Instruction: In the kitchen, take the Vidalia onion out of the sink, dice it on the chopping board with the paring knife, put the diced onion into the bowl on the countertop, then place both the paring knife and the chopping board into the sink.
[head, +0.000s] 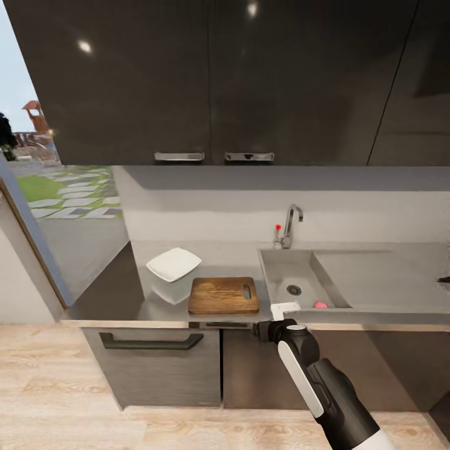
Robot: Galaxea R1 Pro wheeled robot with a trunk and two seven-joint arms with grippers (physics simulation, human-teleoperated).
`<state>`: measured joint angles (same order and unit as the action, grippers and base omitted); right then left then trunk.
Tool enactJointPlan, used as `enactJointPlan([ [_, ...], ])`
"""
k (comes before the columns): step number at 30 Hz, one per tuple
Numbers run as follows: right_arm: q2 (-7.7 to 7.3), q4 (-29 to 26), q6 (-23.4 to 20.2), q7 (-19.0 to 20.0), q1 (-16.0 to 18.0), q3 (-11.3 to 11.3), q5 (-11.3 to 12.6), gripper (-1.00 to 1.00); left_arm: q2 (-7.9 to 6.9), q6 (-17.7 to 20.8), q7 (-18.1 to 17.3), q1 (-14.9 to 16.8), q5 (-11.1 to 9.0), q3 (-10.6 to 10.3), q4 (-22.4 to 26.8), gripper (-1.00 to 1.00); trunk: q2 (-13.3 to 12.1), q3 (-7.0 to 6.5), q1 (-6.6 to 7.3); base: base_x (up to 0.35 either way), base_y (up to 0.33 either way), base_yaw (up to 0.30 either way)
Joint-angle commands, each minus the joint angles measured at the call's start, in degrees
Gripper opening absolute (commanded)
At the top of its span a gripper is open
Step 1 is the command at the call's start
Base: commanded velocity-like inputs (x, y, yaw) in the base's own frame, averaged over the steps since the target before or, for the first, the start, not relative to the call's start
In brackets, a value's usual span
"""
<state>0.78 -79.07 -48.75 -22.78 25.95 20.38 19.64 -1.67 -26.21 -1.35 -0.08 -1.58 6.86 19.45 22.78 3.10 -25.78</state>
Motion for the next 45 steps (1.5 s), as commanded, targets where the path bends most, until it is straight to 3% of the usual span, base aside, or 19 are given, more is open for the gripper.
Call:
enactJointPlan([
  [1, 0.01, -0.03, -0.12, -0.60, 0.07, 0.08, 0.58, 1.00, 0.00, -0.07, -0.14, -0.01, -0.16, 0.09, 0.07, 1.00, 0.14, 0.12, -0.01, -0.335, 0.000, 0.000],
  [16, 0.01, 0.83, 0.05, -0.36, 0.07, 0.18, 0.50, 1.00, 0.00, -0.07, -0.14, -0.01, -0.17, 0.09, 0.06, 1.00, 0.14, 0.12, -0.01, -0.247, 0.000, 0.000],
  [20, 0.01, 5.90, 1.91, -0.20, 0.07, 0.25, 0.49, 1.00, 0.00, -0.07, -0.14, -0.01, -0.17, 0.09, 0.12, 1.00, 0.14, 0.12, -0.01, -0.016, 0.000, 0.000],
  [21, 0.01, 8.71, 3.71, -0.16, 0.07, 0.22, 0.52, 1.00, 0.00, -0.07, -0.14, -0.01, -0.17, 0.09, 0.13, 1.00, 0.14, 0.12, -0.01, -0.005, 0.000, 0.000],
  [24, 0.09, 21.27, 14.51, -0.01, 0.07, 0.34, 0.56, 1.00, 0.00, -0.07, -0.14, -0.01, -0.10, 0.09, 0.14, 1.00, 0.14, 0.12, -0.01, -0.001, 0.000, 0.000],
  [25, 0.31, 28.43, 20.55, 0.04, 0.07, 0.45, 0.59, 1.00, 0.00, -0.07, -0.14, -0.01, -0.10, 0.09, 0.15, 1.00, 0.14, 0.12, -0.01, 0.000, 0.000, 0.000],
  [26, 0.38, 31.13, 22.77, 0.06, 0.07, 0.49, 0.60, 1.00, 0.00, -0.07, -0.14, -0.01, -0.09, 0.09, 0.15, 1.00, 0.14, 0.12, -0.01, 0.000, 0.000, 0.000],
  [27, 0.47, 36.78, 27.61, 0.16, 0.07, 0.58, 0.62, 1.00, 0.00, -0.07, -0.14, -0.01, -0.09, 0.09, 0.15, 1.00, 0.14, 0.12, -0.01, 0.000, 0.000, 0.000],
  [29, 0.56, 42.41, 32.85, 0.50, 0.07, 0.66, 0.64, 1.00, 0.00, -0.07, -0.14, -0.01, -0.09, 0.09, 0.15, 1.00, 0.14, 0.12, -0.01, 0.000, 0.000, 0.000],
  [31, 0.88, 52.69, 43.50, 2.53, 0.07, 0.74, 0.70, 1.00, 0.00, -0.07, -0.14, -0.02, -0.09, 0.09, 0.15, 1.00, 0.14, 0.12, -0.01, 0.000, 0.000, 0.000],
  [34, 1.74, 63.95, 54.08, 7.61, 0.07, 0.72, 0.68, 1.00, 0.00, -0.07, -0.10, -0.01, -0.09, 0.12, 0.15, 1.00, 0.14, 0.12, -0.01, 0.000, 0.000, 0.000],
  [38, 2.26, 73.04, 60.49, 12.54, 0.07, 0.71, 0.67, 1.00, -0.05, -0.07, -0.07, -0.01, -0.13, 0.16, 0.15, 1.00, 0.14, 0.12, -0.01, 0.000, 0.000, 0.000],
  [41, 2.58, 75.83, 62.56, 14.17, -0.07, 0.71, 0.65, 1.00, -0.07, -0.07, -0.06, -0.01, -0.16, 0.21, 0.12, 1.00, 0.14, 0.12, -0.01, 0.000, 0.000, 0.000],
  [45, 4.16, 77.53, 65.04, 15.02, -1.02, 0.71, 0.53, 1.00, -0.08, -0.07, -0.06, -0.01, -0.17, 0.25, 0.13, 1.00, 0.14, 0.12, -0.01, 0.000, 0.000, 0.000],
])
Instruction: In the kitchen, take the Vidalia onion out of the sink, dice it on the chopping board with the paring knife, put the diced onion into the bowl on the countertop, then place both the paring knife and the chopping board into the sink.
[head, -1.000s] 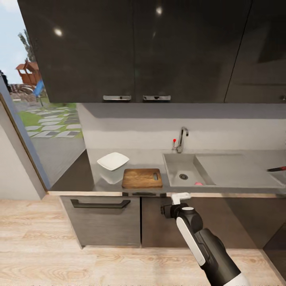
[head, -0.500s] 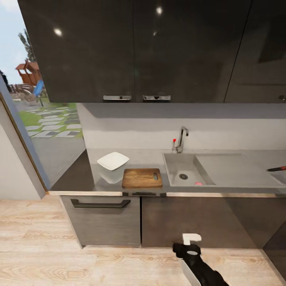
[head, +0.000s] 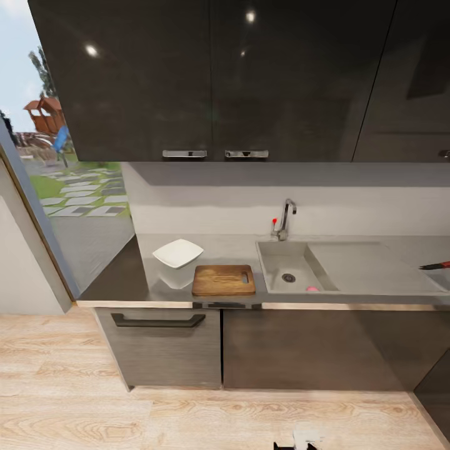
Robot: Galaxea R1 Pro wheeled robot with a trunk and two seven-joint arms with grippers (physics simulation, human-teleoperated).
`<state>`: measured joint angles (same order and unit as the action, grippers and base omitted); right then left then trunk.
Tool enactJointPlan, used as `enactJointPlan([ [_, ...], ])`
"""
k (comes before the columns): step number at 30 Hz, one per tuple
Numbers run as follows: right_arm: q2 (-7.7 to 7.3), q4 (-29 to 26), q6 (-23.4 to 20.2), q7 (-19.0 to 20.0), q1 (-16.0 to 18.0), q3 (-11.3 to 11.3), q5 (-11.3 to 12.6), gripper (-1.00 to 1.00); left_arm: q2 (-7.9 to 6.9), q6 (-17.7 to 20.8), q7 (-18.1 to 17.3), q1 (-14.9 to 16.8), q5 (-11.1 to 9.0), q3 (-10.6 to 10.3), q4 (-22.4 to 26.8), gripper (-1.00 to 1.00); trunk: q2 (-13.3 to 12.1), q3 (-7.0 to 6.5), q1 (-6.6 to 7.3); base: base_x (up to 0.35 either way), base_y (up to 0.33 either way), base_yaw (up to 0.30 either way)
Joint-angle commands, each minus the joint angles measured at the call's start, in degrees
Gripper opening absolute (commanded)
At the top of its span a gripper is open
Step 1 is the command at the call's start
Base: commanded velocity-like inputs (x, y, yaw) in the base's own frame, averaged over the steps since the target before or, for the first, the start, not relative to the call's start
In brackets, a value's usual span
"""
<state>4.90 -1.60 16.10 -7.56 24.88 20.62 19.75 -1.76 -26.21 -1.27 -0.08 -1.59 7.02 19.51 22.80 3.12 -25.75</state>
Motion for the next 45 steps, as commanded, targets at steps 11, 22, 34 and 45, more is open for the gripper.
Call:
enactJointPlan([
  [11, 2.94, 0.62, 8.29, -0.31, -9.74, 0.47, 0.30, 1.00, -0.15, -0.01, -0.13, -0.01, -0.22, 0.20, 0.03, 1.00, 0.12, 0.11, -0.04, 0.000, 0.000, 0.000],
  [22, 3.77, 0.37, 21.65, -3.22, -18.19, 0.44, 0.18, 1.00, -0.17, 0.02, -0.13, -0.01, -0.25, 0.19, 0.01, 1.00, 0.12, 0.11, -0.04, 0.000, 0.000, 0.000],
  [34, -0.44, -1.87, 23.01, -3.61, -18.55, 0.25, 0.33, 1.00, -0.17, 0.02, -0.09, -0.01, -0.25, 0.27, -0.41, 1.00, 0.12, 0.11, -0.04, 0.000, 0.000, 0.000],
  [45, -2.40, -7.72, 23.11, -3.45, -18.58, 0.29, 0.29, 1.00, -0.39, -0.07, -0.05, -0.01, -0.33, 0.44, -0.52, 1.00, 0.12, 0.11, -0.04, 0.000, 0.000, 0.000],
])
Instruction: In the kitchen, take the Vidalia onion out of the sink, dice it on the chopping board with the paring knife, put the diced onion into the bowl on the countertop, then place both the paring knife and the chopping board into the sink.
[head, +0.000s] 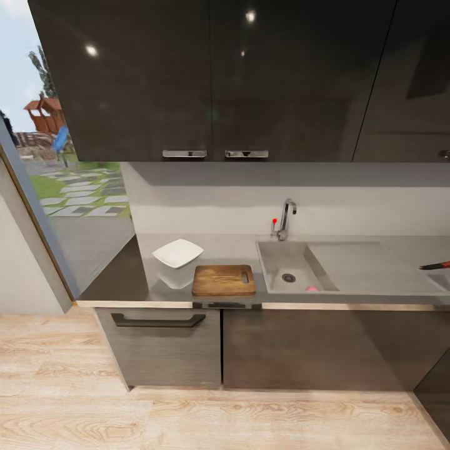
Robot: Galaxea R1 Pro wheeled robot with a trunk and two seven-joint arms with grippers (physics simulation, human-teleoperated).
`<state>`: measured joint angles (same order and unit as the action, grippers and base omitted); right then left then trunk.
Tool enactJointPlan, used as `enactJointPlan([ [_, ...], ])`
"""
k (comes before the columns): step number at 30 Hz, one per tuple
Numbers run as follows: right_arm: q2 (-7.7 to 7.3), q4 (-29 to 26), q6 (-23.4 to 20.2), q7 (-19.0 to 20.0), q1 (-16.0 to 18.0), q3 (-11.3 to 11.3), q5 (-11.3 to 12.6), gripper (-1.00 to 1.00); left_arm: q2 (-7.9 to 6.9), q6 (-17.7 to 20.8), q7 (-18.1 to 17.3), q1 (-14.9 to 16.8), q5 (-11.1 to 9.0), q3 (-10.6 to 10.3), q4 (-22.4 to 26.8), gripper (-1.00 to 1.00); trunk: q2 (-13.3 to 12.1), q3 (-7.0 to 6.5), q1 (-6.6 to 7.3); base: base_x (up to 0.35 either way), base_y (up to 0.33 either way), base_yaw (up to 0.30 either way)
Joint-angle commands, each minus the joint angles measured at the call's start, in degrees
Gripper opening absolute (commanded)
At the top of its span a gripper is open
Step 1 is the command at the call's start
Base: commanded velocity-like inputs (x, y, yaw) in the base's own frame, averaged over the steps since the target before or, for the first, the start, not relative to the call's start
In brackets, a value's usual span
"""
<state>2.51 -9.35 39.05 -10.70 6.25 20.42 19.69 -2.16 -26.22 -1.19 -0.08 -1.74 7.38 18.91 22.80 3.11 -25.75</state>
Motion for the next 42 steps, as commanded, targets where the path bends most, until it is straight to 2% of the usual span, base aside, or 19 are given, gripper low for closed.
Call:
enactJointPlan([
  [1, -0.02, -0.10, 0.19, -0.30, 0.06, 0.51, 0.35, 1.00, 0.02, -0.06, -0.13, -0.01, -0.18, 0.08, 0.08, 1.00, 0.11, 0.11, -0.03, 0.000, 0.000, 0.000],
  [17, -0.10, 0.53, -0.23, -0.53, 0.03, 0.59, 0.27, 1.00, 0.05, -0.03, -0.13, -0.01, -0.19, 0.00, 0.08, 1.00, 0.11, 0.11, -0.03, 0.000, 0.000, 0.000],
  [25, 0.01, 4.82, -0.38, -0.47, 0.04, 0.56, 0.39, 1.00, 0.12, 0.02, -0.13, -0.01, -0.16, -0.01, -0.36, 1.00, 0.11, 0.11, -0.03, 0.000, 0.000, 0.000],
  [33, 0.38, 5.17, -0.37, -0.45, 0.00, 0.49, 0.52, 1.00, 0.31, -0.07, -0.21, -0.01, 0.00, -0.16, -0.63, 1.00, 0.11, 0.11, -0.03, 0.000, 0.000, 0.000],
  [42, 0.14, 5.11, -0.37, -0.39, 0.03, 0.47, 0.51, 1.00, 0.32, -0.07, -0.21, -0.01, 0.04, -0.20, -0.63, 1.00, 0.11, 0.11, -0.03, 0.000, 0.000, 0.000],
])
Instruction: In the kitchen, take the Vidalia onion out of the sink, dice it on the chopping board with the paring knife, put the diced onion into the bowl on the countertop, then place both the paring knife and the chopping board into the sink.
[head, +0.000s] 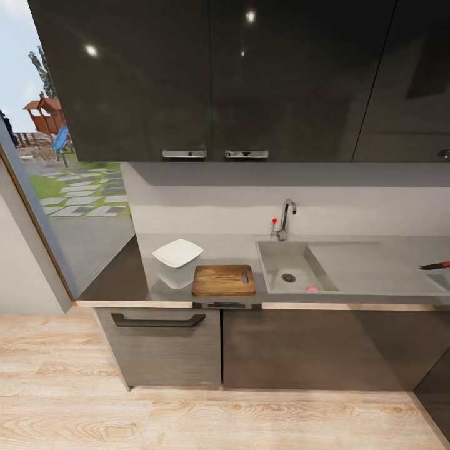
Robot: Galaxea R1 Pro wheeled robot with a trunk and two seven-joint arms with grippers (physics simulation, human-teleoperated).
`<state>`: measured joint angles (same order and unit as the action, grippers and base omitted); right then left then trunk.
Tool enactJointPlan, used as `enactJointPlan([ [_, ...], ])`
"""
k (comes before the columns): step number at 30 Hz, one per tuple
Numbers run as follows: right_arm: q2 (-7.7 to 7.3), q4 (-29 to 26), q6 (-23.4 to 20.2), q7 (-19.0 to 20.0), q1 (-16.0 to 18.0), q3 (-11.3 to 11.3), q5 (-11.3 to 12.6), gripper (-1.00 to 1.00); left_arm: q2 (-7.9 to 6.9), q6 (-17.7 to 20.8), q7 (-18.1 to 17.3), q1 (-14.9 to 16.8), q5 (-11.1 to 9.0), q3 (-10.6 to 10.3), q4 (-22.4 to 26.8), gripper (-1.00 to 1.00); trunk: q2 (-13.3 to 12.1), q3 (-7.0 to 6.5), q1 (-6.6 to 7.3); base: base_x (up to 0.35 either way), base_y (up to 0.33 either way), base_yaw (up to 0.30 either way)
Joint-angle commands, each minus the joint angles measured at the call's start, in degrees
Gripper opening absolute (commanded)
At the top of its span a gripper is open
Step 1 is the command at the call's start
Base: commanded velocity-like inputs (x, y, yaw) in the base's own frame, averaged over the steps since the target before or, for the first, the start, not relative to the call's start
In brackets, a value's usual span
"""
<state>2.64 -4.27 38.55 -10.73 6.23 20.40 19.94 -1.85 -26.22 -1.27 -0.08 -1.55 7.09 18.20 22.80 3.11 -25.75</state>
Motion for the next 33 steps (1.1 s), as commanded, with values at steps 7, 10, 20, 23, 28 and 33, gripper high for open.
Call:
enactJointPlan([
  [7, 0.10, 0.05, 0.12, -0.35, 0.05, 0.49, 0.27, 1.00, 0.01, -0.10, -0.15, -0.01, -0.14, 0.04, 0.10, 1.00, 0.11, 0.11, -0.03, 0.000, 0.000, 0.000],
  [10, 0.04, 0.05, 0.12, -0.35, 0.03, 0.45, 0.27, 1.00, -0.01, -0.13, -0.21, -0.01, -0.13, 0.03, 0.18, 1.00, 0.11, 0.11, -0.03, 0.000, 0.000, 0.000],
  [20, 0.05, 0.05, 0.12, -0.35, 0.06, 0.46, 0.27, 1.00, -0.03, -0.37, -0.39, -0.01, -0.20, -0.12, 0.34, 1.00, 0.11, 0.11, -0.03, 0.000, 0.000, 0.000],
  [23, 0.04, 0.05, 0.12, -0.34, 0.05, 0.46, 0.27, 1.00, -0.06, -0.46, -0.39, -0.01, -0.25, -0.08, 0.34, 1.00, 0.11, 0.11, -0.03, 0.000, 0.000, 0.000],
  [28, 0.01, 0.05, 0.12, -0.35, 0.05, 0.51, 0.27, 1.00, -0.35, -0.56, -0.46, -0.03, -0.29, -0.13, 0.64, 1.00, 0.11, 0.11, -0.03, 0.000, 0.000, 0.000],
  [33, 0.00, 0.05, 0.12, -0.35, 0.04, 0.49, 0.27, 1.00, -0.07, -0.61, -0.45, -0.15, -0.19, -0.22, 7.00, 1.00, 0.11, 0.11, -0.03, 0.000, 0.000, 0.000],
])
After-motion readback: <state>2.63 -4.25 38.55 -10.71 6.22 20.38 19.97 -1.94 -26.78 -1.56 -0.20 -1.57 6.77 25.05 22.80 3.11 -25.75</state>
